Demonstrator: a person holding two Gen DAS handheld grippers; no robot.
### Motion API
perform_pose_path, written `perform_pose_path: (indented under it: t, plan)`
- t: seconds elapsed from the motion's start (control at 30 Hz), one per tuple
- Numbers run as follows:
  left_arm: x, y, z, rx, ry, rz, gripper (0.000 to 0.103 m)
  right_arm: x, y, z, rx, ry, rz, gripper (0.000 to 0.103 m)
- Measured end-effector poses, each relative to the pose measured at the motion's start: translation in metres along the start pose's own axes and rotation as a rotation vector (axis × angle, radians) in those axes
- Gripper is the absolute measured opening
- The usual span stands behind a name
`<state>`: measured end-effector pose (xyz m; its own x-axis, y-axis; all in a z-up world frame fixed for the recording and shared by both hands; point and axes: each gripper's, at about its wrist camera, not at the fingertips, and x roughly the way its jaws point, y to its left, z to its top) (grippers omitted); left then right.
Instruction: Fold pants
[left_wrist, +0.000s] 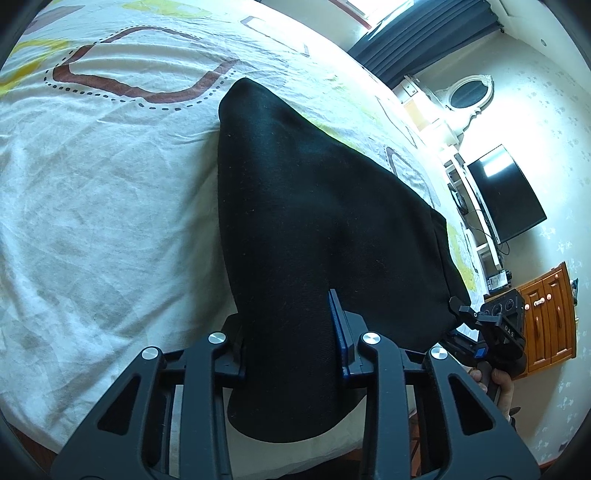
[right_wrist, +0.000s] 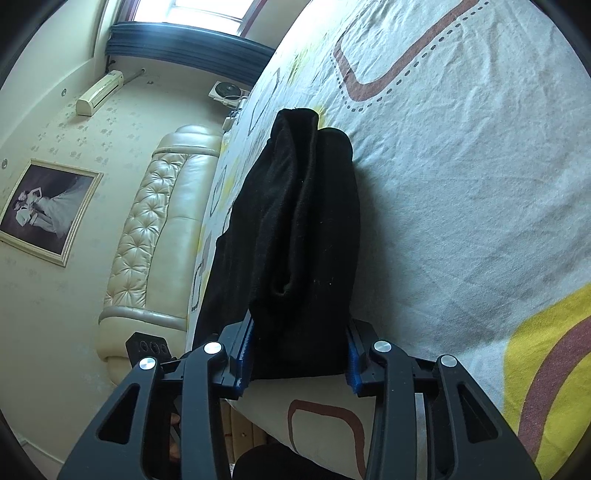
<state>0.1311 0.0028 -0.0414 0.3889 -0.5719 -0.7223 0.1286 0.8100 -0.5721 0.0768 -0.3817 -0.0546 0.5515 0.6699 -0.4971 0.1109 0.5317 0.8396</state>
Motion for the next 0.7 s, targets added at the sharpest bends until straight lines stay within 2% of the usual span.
perform_pose_path:
  t: [0.57,0.7]
  plan:
    - [-0.007,0.009,-0.005,-0.017,0.016,-0.009,0.033,0.0,-0.003,-0.011,0.012,0.02,-0.01,0.04]
    - [-0.008,0.018,-0.005,-0.028,0.022,-0.06,0.041,0.0,-0.007,-0.013,0.036,0.026,-0.033,0.051]
